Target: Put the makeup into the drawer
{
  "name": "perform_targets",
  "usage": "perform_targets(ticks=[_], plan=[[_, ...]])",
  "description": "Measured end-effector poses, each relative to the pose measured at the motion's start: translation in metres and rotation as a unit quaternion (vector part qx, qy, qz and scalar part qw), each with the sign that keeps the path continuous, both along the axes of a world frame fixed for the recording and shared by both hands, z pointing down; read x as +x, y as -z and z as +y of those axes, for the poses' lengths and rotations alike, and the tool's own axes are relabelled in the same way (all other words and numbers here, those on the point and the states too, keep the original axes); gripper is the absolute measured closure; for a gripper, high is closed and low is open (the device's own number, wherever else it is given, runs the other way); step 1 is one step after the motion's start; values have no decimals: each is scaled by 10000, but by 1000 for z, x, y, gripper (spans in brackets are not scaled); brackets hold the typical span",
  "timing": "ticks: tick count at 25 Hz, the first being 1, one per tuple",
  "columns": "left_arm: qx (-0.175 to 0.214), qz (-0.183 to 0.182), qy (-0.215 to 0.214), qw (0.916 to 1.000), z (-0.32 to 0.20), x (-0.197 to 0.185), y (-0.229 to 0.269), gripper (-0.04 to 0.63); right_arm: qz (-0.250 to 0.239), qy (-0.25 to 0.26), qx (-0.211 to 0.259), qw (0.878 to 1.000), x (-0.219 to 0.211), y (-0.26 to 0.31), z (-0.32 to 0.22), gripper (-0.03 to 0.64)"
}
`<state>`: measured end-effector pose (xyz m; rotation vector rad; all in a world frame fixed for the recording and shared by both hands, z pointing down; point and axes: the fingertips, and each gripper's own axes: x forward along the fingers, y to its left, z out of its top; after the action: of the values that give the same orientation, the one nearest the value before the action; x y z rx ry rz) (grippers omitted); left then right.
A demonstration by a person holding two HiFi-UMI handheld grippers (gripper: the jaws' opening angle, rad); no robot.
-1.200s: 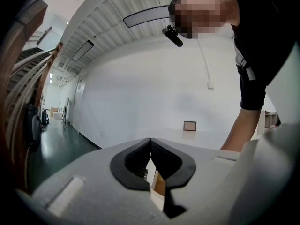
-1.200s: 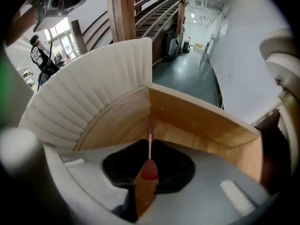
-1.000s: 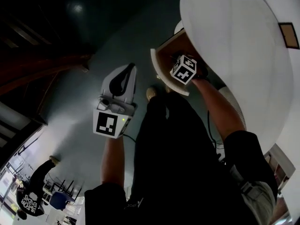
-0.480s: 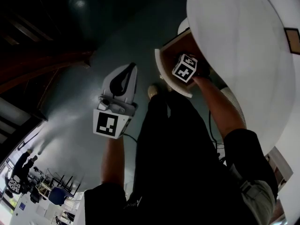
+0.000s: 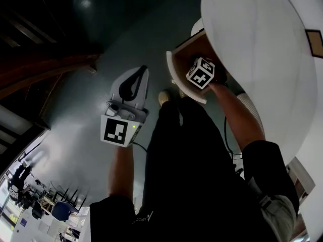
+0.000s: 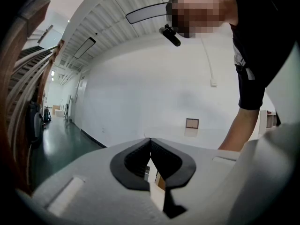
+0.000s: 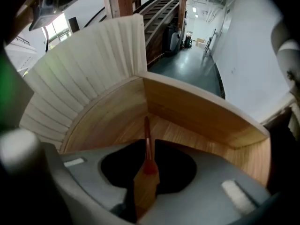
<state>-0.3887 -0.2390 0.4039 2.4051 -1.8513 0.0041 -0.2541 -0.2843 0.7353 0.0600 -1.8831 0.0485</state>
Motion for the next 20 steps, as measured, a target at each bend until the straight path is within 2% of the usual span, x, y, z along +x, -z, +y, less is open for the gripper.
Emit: perform_targets(ticks=[4, 6, 11, 16, 20], plan=[[-64, -21, -68, 10000, 1, 4, 3, 584, -330, -236, 163, 9990, -3, 28, 2, 552], [23, -43, -109, 9999, 1, 6, 8, 584, -544, -370, 257, 9975, -5, 47, 4, 558], [-31, -78, -192, 9998, 6, 15, 18, 584, -1160, -515, 553, 9904, -10, 110, 16, 579], [67, -121, -315, 9994, 9, 29, 35, 584, -1902, -584, 894, 9759, -16, 186, 22, 601], [222, -159, -428, 9987, 10, 44, 49, 584, -2553, -712, 1162, 9572, -16, 246, 21, 609]])
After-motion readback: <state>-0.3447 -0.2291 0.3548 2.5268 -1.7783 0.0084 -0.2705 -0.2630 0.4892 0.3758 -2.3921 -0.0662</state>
